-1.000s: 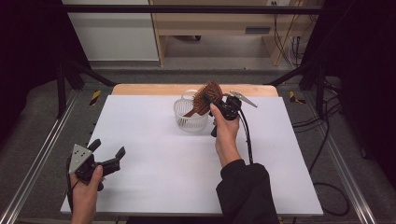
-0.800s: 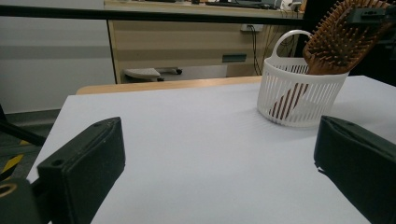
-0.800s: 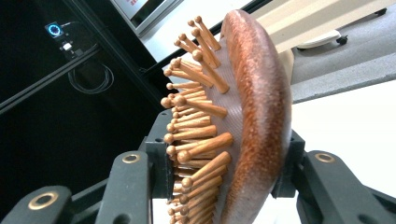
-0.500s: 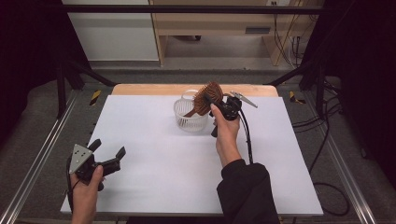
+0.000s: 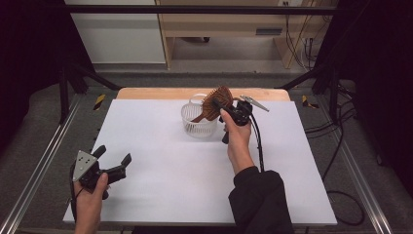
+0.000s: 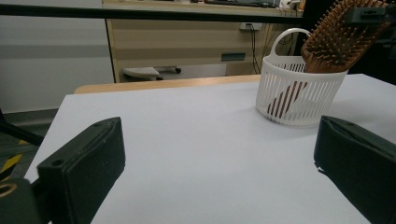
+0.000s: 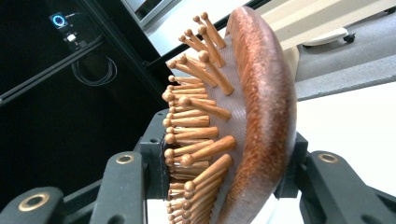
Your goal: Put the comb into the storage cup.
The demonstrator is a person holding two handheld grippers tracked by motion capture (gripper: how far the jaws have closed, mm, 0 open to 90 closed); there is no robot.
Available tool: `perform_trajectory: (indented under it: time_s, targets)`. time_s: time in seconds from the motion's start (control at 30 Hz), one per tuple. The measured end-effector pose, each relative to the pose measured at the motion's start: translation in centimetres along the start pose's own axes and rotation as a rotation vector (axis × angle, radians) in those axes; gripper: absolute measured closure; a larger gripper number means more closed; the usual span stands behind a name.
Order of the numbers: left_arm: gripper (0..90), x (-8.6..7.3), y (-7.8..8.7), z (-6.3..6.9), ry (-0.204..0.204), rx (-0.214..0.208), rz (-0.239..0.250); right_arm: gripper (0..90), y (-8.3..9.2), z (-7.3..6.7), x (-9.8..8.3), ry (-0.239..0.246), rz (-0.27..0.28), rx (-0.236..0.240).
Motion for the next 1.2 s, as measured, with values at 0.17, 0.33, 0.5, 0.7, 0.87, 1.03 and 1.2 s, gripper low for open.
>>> perform_trajectory:
  time_s: [0.17,0.33,0.5,0.7,0.87,1.03,1.2]
  targets:
    - [2.2,-0.01,0.0,0.0,0.002,-0.002,0.0,49.9,0.0,0.0,-0.03,0.004,-0.008,0.006]
    - [2.2,-0.03,-0.02,0.01,0.001,-0.003,-0.001,49.5,0.03,0.03,-0.07,0.013,-0.015,0.007]
    - [2.2,-0.03,-0.02,0.04,0.001,-0.003,-0.002,48.9,0.03,0.03,-0.09,0.022,-0.017,0.005]
    - [2.2,0.12,0.05,0.17,-0.002,-0.006,0.002,48.0,0.02,-0.01,-0.12,0.022,-0.021,0.005]
    - [2.2,0.02,0.0,0.14,0.002,-0.007,-0.002,46.7,0.02,-0.06,-0.14,0.018,-0.026,0.006]
    - [2.2,-0.05,0.01,-0.06,0.01,-0.004,-0.003,43.9,0.04,-0.07,-0.2,0.025,-0.033,0.01]
    - [2.2,-0.03,0.0,0.04,0.009,-0.005,-0.003,40.1,-0.09,0.0,-0.47,0.032,-0.047,0.006]
Point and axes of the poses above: each handheld gripper's, and its own axes: y roughly backward along the jaws, x roughly out of its top, z roughly to its right, the point moved 9 cm from there along -y, roughly forward along the jaws, and after that the axes turned 10 degrees about -y, right-handed, at the moved point
